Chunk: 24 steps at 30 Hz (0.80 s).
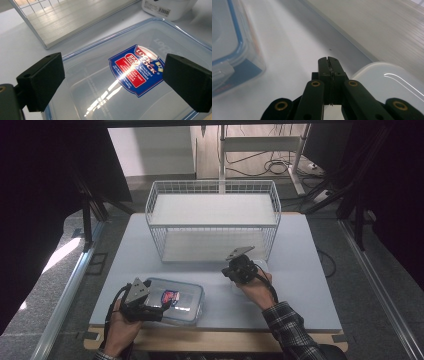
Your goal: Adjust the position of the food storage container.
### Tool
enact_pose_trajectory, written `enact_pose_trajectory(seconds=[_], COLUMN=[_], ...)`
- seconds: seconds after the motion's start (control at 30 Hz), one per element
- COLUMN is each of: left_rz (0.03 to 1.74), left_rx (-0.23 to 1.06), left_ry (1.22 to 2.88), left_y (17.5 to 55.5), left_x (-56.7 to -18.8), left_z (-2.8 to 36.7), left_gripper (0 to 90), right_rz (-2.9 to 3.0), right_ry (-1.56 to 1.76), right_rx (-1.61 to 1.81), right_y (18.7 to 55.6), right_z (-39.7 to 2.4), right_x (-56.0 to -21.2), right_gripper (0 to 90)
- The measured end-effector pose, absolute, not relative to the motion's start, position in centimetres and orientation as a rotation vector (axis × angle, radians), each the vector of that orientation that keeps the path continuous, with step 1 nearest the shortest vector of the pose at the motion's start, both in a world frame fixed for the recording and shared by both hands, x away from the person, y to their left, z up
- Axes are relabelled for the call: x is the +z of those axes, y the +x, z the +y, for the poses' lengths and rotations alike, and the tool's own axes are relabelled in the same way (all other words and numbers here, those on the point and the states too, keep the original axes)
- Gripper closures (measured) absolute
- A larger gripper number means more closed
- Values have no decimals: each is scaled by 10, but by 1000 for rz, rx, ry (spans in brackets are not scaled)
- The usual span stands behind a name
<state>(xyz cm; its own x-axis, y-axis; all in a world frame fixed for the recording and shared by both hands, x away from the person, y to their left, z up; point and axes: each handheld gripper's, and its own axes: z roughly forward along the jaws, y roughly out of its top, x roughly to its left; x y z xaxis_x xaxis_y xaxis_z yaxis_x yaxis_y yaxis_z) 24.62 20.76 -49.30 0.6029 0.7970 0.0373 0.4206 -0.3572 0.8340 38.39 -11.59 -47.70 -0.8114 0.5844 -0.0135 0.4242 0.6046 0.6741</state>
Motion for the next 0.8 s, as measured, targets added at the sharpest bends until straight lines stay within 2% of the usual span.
enact_pose_trajectory(seconds=[0.8], left_rz=[946], left_rx=[569], left_ry=[2026], left_y=[245], left_x=[-493], left_z=[204], left_gripper=[67], right_rz=[2423], right_ry=[1078], right_rx=[1005], right_y=[385], right_z=[-213], right_x=[-475], right_gripper=[894])
